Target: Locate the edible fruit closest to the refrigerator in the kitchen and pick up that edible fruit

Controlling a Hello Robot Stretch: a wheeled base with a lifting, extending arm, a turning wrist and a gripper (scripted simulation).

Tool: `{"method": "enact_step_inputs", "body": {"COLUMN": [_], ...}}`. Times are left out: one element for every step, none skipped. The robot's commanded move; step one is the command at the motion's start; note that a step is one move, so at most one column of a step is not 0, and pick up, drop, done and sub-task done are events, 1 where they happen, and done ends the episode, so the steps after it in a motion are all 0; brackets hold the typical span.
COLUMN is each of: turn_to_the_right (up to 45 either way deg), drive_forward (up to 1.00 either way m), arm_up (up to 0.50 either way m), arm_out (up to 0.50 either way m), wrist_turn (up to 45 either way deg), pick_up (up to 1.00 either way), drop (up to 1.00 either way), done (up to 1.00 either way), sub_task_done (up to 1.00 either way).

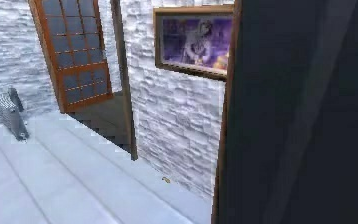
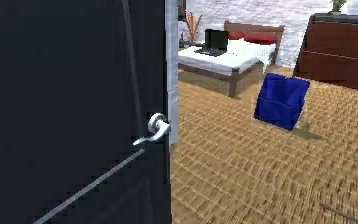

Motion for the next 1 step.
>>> {"method": "enact_step_inputs", "body": {"turn_to_the_right": [-30.0], "drive_forward": [0.00], "arm_up": [0.00], "arm_out": [0.00], "wrist_turn": [0.0], "pick_up": [0.00], "drop": [0.00], "done": [0.00], "sub_task_done": [0.00]}}
